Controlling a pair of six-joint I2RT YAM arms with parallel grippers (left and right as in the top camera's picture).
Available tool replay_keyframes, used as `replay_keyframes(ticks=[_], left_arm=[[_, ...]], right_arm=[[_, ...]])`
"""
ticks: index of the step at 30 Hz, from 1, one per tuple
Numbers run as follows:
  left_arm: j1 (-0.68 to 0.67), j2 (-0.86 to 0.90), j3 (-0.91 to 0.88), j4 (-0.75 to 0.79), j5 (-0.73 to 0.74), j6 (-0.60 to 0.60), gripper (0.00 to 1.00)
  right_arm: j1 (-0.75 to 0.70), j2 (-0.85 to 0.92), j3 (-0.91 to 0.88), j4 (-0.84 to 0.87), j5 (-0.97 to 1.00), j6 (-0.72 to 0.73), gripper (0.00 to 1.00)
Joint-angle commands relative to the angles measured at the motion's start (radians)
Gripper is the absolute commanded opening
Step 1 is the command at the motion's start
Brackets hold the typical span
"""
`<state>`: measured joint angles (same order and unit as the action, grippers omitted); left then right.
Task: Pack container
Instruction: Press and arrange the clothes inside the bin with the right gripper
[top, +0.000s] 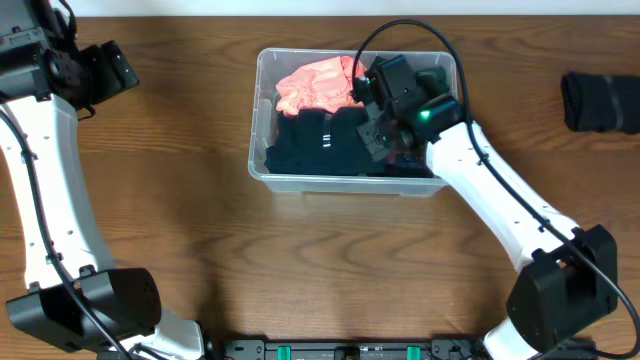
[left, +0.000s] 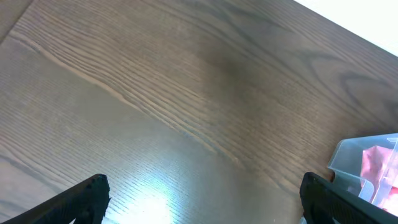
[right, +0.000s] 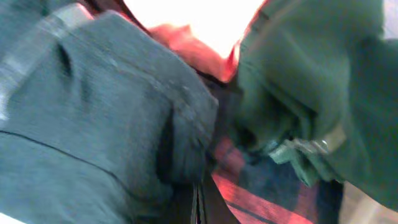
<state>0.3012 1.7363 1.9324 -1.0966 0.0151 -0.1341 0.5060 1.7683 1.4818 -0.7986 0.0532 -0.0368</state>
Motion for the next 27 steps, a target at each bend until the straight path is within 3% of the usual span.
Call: replay_keyframes(ticks=[1,15,27], left_arm=[[0.003,0.002,0.001,-0.002,-0.008,0.002,0.98],[0.003,0.002,0.001,-0.003,-0.008,0.002,0.98],[0.003,0.002,0.001,-0.002,-0.008,0.002,0.98]], right_arm=[[0.031,0.025,-0.008,0.012,-0.036,0.022,0.01],[0.052,0.201,-0.008,0.048,-0.047,0.024,0.01],[0.052,0.082,0.111,-0.033,-0.035,0.013,0.01]])
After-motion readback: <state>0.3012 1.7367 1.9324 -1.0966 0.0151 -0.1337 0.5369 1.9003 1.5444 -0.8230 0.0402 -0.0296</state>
